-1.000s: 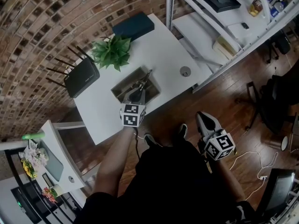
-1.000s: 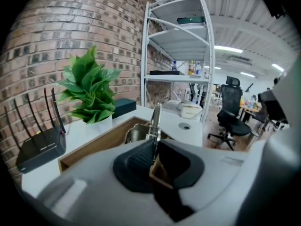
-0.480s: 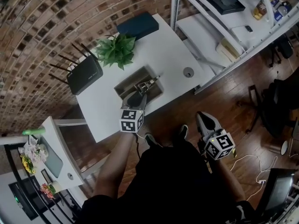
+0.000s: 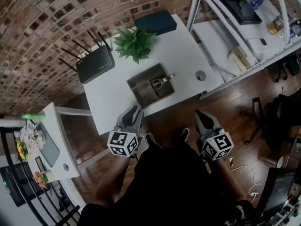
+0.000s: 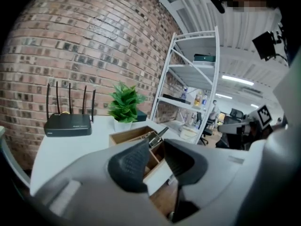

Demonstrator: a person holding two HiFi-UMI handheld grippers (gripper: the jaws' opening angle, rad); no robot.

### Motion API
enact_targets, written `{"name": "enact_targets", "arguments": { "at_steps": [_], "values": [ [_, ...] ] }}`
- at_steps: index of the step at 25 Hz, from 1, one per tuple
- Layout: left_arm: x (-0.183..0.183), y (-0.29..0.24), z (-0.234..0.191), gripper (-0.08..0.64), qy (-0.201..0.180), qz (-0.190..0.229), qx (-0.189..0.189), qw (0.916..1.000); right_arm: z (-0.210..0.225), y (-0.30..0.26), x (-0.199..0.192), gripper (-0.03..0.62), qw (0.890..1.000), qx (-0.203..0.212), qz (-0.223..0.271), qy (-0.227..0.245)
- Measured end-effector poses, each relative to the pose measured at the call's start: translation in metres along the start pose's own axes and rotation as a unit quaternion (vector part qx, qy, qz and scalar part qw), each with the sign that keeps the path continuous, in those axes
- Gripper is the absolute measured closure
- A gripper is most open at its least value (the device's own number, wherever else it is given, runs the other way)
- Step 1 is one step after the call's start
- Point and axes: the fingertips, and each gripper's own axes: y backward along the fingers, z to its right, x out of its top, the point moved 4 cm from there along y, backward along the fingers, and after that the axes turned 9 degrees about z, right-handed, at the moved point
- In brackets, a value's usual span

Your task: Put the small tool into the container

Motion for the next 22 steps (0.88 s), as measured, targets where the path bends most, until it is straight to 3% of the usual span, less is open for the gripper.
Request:
{"name": "enact_targets", "arguments": {
  "at_steps": [6,14,22],
  "values": [
    [0.002,0.039,-0.007,0.468,0.007,0.007,0.011,0.9999,-0.03,-0.026,0.002,0.588,0.999,0.04,-0.009,0.01],
    [0.009,0.055,0.009,0.471,0.035,0.029,-0.008,0.9989,-0.066,-0.048,0.0,0.588,0.997,0.078,-0.013,0.013],
    [0.008,0.06,0.014,0.472,0.044,0.038,0.013,0.9982,-0.07,-0.056,0.015,0.588,0.994,0.109,-0.011,0.019]
  ]
}}
